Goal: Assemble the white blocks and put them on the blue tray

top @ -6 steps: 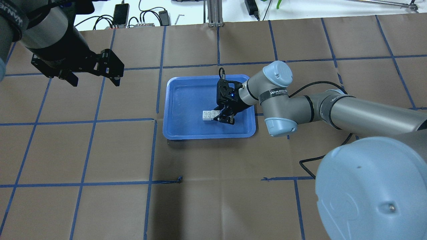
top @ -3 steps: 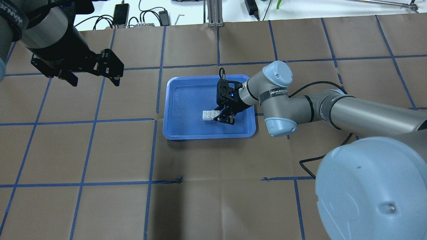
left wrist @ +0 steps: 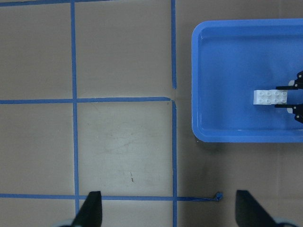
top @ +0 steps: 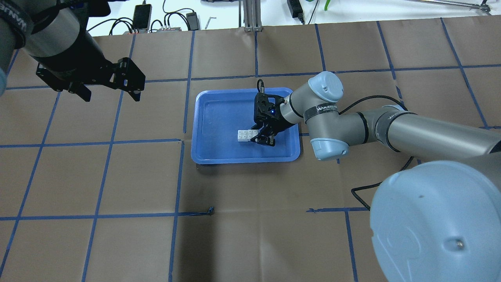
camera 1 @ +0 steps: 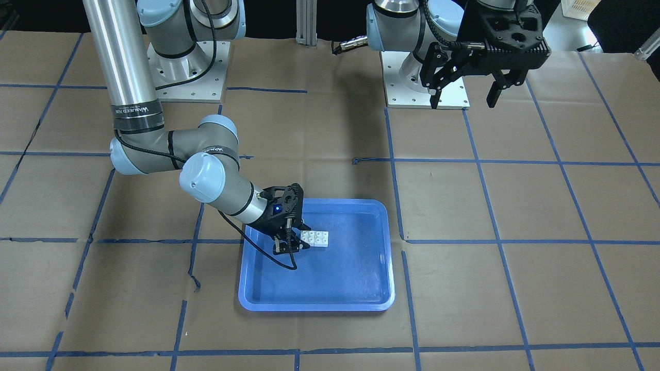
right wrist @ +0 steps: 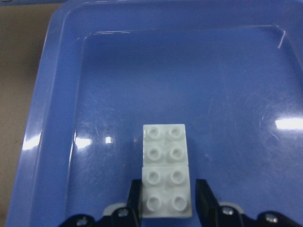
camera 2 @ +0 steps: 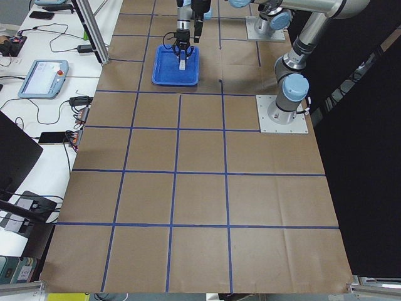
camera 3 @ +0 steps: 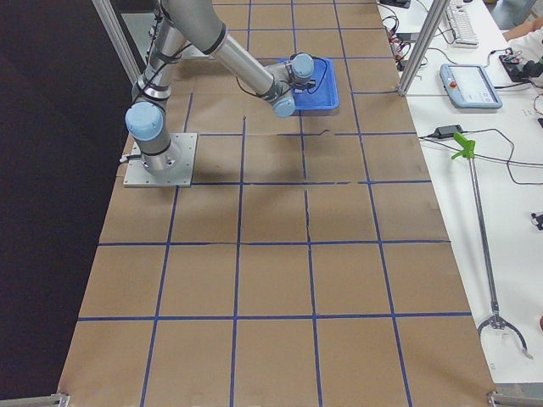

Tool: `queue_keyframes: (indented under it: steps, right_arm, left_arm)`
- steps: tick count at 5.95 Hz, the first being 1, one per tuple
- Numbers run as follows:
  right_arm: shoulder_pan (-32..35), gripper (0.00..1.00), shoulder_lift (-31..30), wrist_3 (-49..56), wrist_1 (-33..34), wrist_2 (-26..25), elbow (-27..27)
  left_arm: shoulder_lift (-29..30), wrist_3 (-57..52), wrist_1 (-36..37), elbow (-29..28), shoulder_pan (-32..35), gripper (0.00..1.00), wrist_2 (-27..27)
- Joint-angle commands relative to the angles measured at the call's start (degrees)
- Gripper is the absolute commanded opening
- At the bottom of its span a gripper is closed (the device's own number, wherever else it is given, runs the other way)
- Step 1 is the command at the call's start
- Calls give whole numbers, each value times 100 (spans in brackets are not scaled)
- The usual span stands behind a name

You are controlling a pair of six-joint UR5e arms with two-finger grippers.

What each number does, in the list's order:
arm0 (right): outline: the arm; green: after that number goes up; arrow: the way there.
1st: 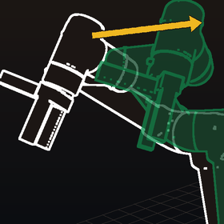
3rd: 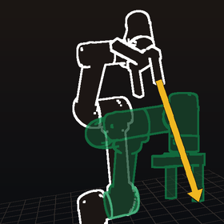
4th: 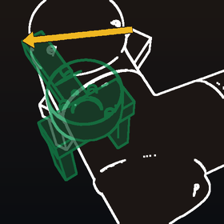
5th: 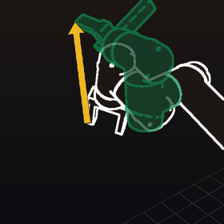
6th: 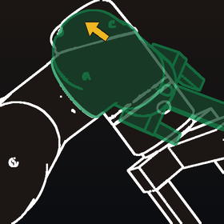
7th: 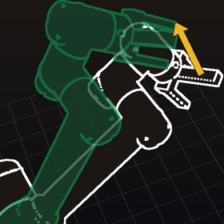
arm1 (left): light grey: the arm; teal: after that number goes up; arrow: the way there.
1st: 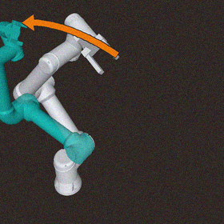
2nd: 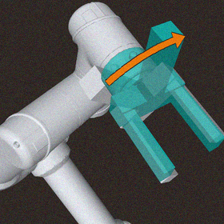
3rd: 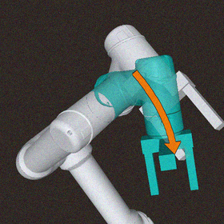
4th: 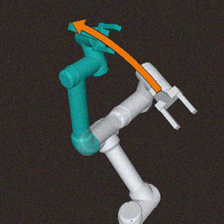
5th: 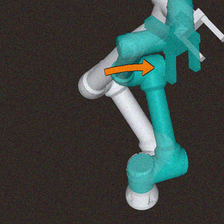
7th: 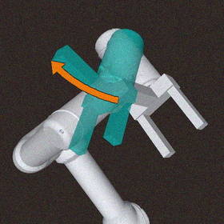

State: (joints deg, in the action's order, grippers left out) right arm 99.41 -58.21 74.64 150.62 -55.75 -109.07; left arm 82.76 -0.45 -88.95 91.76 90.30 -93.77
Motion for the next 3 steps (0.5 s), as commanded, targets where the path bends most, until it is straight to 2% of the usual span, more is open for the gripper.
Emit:
queue_keyframes:
  steps: [1,2,3]
  right_arm:
    - [0,50,3,-2,-6,2,0]
    - [0,51,3,-2,3,2,0]
    - [0,60,3,-2,3,-6,0]
  left_arm:
    - [-6,1,0,-9,-3,99,-1]
    - [-6,1,0,9,6,99,-1]
    - [-6,1,0,9,6,99,-1]
